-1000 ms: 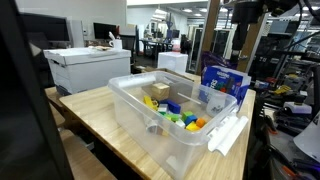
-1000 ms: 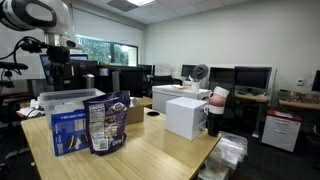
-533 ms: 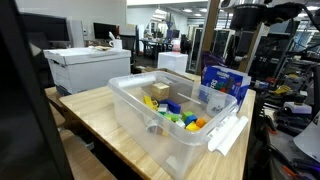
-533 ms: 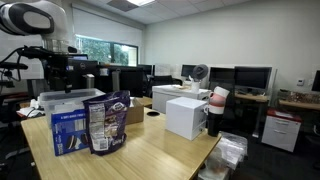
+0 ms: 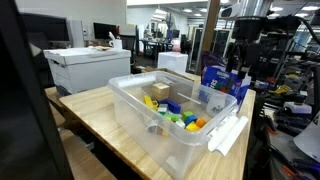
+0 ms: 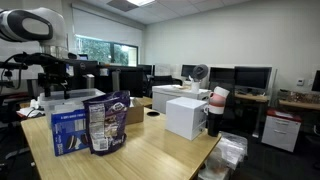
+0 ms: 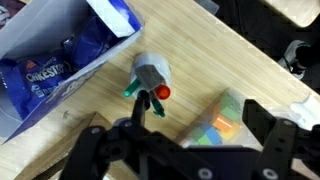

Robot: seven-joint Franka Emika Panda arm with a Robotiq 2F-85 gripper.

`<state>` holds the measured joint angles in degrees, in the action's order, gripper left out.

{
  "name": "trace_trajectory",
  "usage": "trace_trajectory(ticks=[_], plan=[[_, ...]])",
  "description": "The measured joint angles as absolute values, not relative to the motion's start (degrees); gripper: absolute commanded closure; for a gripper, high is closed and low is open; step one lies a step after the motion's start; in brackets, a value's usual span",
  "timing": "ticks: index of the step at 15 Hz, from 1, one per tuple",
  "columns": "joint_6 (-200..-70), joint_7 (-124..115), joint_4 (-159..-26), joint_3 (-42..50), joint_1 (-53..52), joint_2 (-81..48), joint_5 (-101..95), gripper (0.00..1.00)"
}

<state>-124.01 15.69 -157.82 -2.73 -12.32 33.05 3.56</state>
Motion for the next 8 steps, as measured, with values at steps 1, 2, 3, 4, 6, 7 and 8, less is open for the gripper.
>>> trace_trajectory(ticks=[1,2,3,4,6,7,8], plan=[[-124.4,15.9,-158.1,-2.8,-12.3,32.9,2.8,0.00],[-124.8,15.9,-158.4,-3.0,-12.3,32.8,1.8,0.00],[-125.4,15.9,-158.6,-3.2,-12.3,32.6,1.0,0.00],[-126.0,15.9,-158.8,-3.5,-12.3,32.4,0.1,0.00],[-127.2,15.8,-158.9,-4.2,-12.3,32.0,-1.9,0.00],[-127.5,15.8,-158.9,-4.5,-12.3,31.8,-2.7,0.00],[-127.7,15.8,-158.8,-4.8,-12.3,31.7,-3.3,0.00]])
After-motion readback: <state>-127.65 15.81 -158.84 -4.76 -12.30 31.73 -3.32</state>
